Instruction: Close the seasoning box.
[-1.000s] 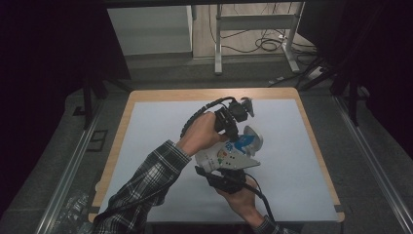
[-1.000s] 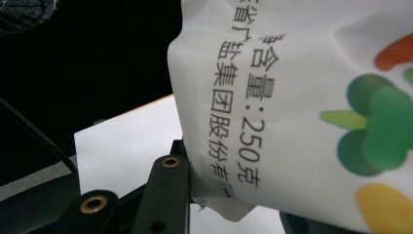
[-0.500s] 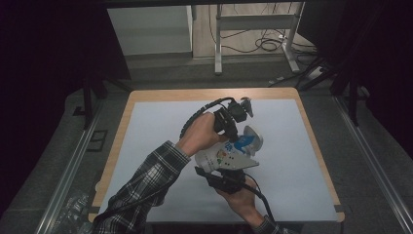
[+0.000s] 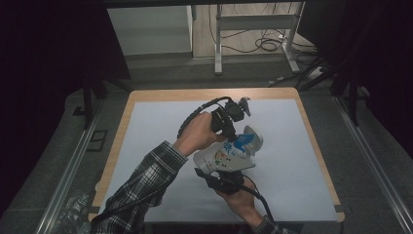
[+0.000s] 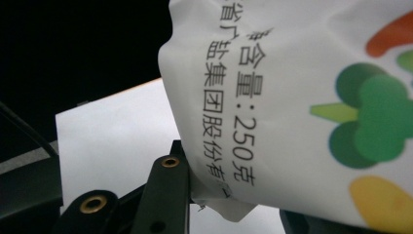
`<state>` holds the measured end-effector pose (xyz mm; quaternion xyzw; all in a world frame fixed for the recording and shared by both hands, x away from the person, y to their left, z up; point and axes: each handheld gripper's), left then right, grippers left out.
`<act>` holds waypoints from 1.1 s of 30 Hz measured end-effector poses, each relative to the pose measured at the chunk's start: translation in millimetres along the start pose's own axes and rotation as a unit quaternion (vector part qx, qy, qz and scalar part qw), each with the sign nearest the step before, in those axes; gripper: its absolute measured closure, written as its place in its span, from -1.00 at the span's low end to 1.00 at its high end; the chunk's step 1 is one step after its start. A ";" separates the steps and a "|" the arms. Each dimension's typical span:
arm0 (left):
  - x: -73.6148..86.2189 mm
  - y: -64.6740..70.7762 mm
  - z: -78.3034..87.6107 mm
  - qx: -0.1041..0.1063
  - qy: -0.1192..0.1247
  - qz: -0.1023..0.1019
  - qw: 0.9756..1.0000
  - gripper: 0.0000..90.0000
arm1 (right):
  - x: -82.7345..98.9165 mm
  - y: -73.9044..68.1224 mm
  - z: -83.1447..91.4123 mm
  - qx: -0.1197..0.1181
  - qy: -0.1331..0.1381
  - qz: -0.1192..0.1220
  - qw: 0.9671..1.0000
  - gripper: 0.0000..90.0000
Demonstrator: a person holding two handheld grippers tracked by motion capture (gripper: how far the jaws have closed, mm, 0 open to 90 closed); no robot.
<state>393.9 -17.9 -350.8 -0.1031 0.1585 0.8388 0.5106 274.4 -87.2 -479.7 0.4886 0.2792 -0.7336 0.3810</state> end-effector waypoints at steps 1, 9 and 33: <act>0.4 -0.2 0.2 0.001 0.001 0.000 1.000 1.00 | 0.8 -0.1 -0.6 0.003 -0.001 0.002 1.000 0.58; 6.6 -3.4 1.6 0.009 0.020 0.000 1.000 1.00 | 5.4 0.1 -4.0 0.023 -0.016 0.022 0.999 0.58; 42.6 -14.6 11.0 0.052 0.090 0.009 0.995 0.99 | 18.4 -6.2 -14.3 0.052 -0.049 0.062 0.995 0.56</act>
Point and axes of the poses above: each handheld gripper's, and its own axes: z roughly backward along the jaws, x roughly out of its underside, y roughly to its right, and after that the axes turned 4 degrees about x, right-handed
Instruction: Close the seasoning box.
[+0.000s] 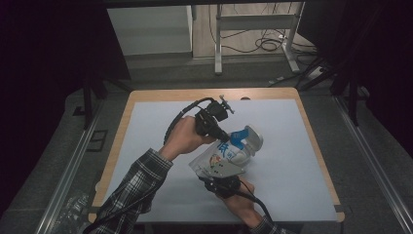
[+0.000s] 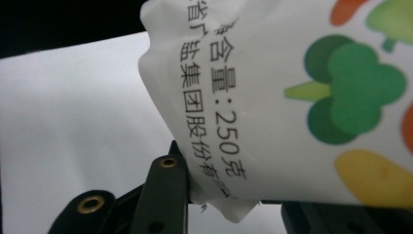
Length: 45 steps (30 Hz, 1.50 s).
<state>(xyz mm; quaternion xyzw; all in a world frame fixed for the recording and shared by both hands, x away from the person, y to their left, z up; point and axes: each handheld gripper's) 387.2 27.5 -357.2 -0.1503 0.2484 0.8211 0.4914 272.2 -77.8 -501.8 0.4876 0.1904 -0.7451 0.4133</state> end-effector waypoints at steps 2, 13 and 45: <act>3.0 -0.6 1.1 0.004 0.007 -0.004 1.000 0.99 | 1.2 -0.5 -0.6 0.004 -0.002 0.008 1.000 0.55; 21.9 -4.5 4.2 0.012 0.051 -0.005 0.999 0.99 | 8.6 0.1 -5.3 0.016 -0.014 0.025 0.999 0.49; 60.0 -11.9 7.2 0.032 0.171 -0.026 0.985 1.00 | 20.4 7.2 18.4 0.019 -0.055 0.032 0.998 0.20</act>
Point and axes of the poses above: each handheld gripper's, and its own axes: z roughly backward along the jaws, x roughly out of its underside, y roughly to its right, and after that the axes turned 4 degrees about x, right-handed
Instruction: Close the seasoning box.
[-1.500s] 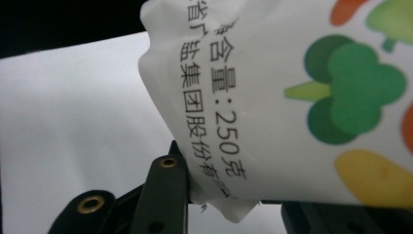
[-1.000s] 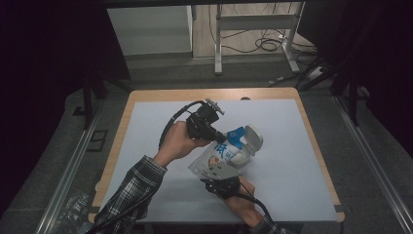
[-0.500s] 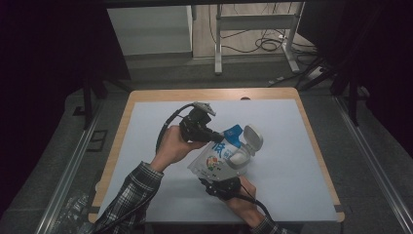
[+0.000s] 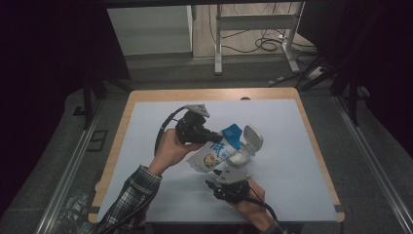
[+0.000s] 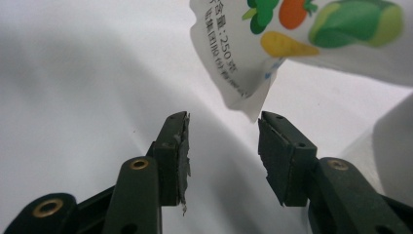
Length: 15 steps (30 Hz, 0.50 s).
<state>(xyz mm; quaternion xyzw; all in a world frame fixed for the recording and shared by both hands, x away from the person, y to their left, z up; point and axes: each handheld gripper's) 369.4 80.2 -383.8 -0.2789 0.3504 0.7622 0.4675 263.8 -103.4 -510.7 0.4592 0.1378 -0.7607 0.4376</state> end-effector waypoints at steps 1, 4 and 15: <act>0.9 0.1 0.0 0.000 0.004 -0.001 1.000 1.00 | 0.7 1.6 2.2 -0.003 0.000 -0.002 1.000 0.20; 4.6 -1.2 0.2 -0.002 0.013 -0.001 1.000 1.00 | 2.2 6.2 8.3 -0.013 0.003 -0.017 1.000 0.20; 21.6 -2.9 3.0 -0.002 0.051 -0.009 0.999 1.00 | 8.3 27.1 28.1 -0.061 0.008 -0.075 0.995 0.20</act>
Point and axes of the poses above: each handheld gripper's, and its own axes: z roughly backward along the jaws, x roughly out of its underside, y roughly to its right, and after that the axes turned 4 degrees about x, right-handed
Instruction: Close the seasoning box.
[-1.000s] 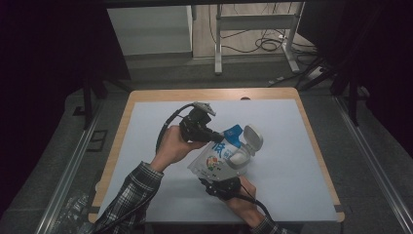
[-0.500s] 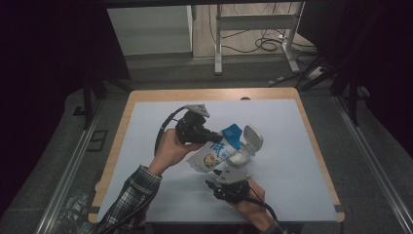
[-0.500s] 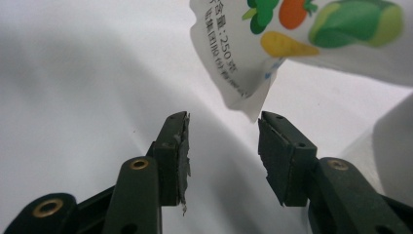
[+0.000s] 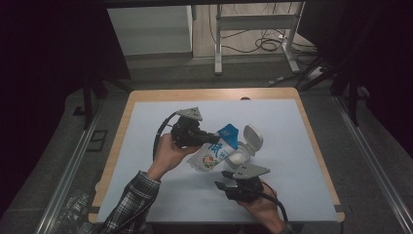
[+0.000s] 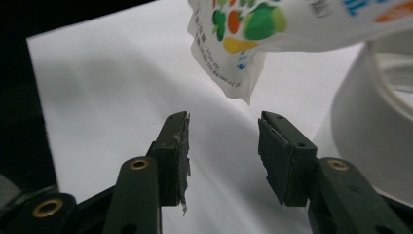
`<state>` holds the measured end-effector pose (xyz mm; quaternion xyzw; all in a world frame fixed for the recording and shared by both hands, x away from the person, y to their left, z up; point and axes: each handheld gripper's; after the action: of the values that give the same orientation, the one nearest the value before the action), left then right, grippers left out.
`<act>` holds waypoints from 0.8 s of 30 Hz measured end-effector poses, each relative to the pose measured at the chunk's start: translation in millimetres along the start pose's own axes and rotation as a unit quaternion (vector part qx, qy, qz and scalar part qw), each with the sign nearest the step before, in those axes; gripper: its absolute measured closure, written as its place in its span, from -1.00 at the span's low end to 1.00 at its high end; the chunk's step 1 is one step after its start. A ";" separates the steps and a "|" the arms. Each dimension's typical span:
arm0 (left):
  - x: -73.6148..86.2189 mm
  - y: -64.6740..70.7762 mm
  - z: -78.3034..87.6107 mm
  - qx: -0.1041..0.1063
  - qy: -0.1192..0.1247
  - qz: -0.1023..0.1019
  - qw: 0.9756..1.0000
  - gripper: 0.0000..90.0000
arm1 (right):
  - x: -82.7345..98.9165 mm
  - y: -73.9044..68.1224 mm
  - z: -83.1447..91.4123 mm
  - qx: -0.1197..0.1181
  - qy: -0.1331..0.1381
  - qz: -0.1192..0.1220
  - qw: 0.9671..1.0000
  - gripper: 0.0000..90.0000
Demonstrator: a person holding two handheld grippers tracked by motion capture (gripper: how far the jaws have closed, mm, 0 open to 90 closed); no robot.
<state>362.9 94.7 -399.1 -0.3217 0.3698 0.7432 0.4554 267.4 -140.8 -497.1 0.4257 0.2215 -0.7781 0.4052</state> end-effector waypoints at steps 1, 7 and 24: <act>1.7 0.5 0.6 -0.002 0.002 0.003 1.000 1.00 | 0.1 2.3 1.6 -0.006 0.002 -0.008 1.000 0.20; 11.4 0.8 4.8 -0.005 0.018 -0.002 1.000 0.99 | -1.6 10.7 10.6 -0.023 0.008 -0.034 0.999 0.20; 36.9 9.8 20.3 -0.005 0.036 -0.007 0.999 0.99 | -28.4 28.1 20.4 -0.026 0.059 -0.062 0.996 0.02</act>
<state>337.1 125.0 -416.1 -0.3535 0.3798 0.7299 0.4451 289.3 -158.5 -462.2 0.4453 0.2911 -0.7696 0.3531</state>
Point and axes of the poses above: each handheld gripper's, and its own axes: z roughly backward along the jaws, x roughly out of its underside, y roughly to its right, and after that the axes turned 4 degrees about x, right-handed
